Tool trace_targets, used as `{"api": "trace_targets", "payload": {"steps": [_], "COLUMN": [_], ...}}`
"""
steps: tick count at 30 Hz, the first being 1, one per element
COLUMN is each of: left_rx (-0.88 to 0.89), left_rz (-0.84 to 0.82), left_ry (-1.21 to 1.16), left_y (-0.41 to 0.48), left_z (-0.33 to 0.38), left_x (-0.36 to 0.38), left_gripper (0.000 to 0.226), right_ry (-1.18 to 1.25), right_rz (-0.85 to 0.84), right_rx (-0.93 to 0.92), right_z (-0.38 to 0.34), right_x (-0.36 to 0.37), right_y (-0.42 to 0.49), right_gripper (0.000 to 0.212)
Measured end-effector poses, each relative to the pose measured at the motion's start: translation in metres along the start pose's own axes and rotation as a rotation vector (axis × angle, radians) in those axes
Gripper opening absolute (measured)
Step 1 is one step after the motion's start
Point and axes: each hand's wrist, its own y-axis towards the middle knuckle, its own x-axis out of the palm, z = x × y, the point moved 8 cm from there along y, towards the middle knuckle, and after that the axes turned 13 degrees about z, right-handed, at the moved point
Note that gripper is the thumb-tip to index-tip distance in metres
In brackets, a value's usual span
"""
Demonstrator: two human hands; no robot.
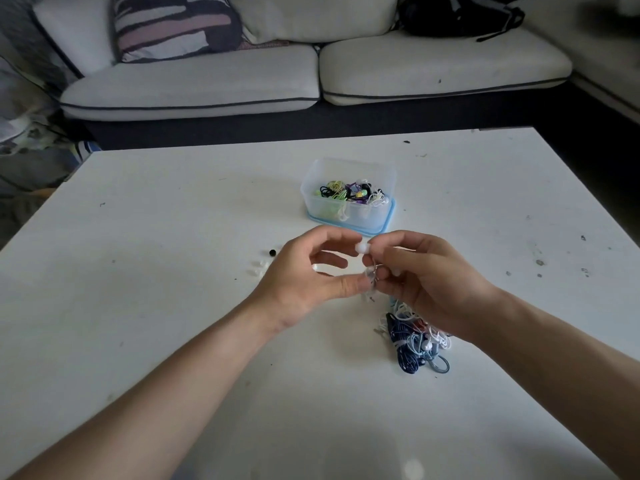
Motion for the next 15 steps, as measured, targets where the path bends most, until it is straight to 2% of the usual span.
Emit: {"api": "trace_targets", "payload": {"steps": [2, 5, 9, 12, 15], "left_rx": [-0.051, -0.102, -0.136, -0.164, -0.163], "left_rz": [-0.059, -0.099, 0.048, 0.114, 0.176], "left_ry": [0.036, -0.020, -0.074, -0.109, -0.139], "left_y": [-0.005, -0.014, -0.014, -0.010, 0.003], "left_z": [-0.008, -0.009, -0.005, -0.005, -0.002], "left_x": [0.009, 0.023, 0.012, 0.002, -0.006], "left_gripper": [0.053, 0.040, 0.027, 0.023, 0.022], "right_ry": [0.104, 0.226, 0.165, 0.104, 0.068], "right_rz": [0.002, -0.004, 0.081, 0.158, 0.163], "right_rx": [0.034, 0.053, 0.025, 0.047, 0.060], "right_z": [0.000, -0.005, -0.013, -0.013, -0.016], "right_x": [0.002, 0.008, 0.003, -0.001, 0.005], "right_y": [-0.002, -0.008, -0.012, -0.008, 0.002], "right_gripper": [0.006, 0.009, 0.008, 0.010, 0.016]}}
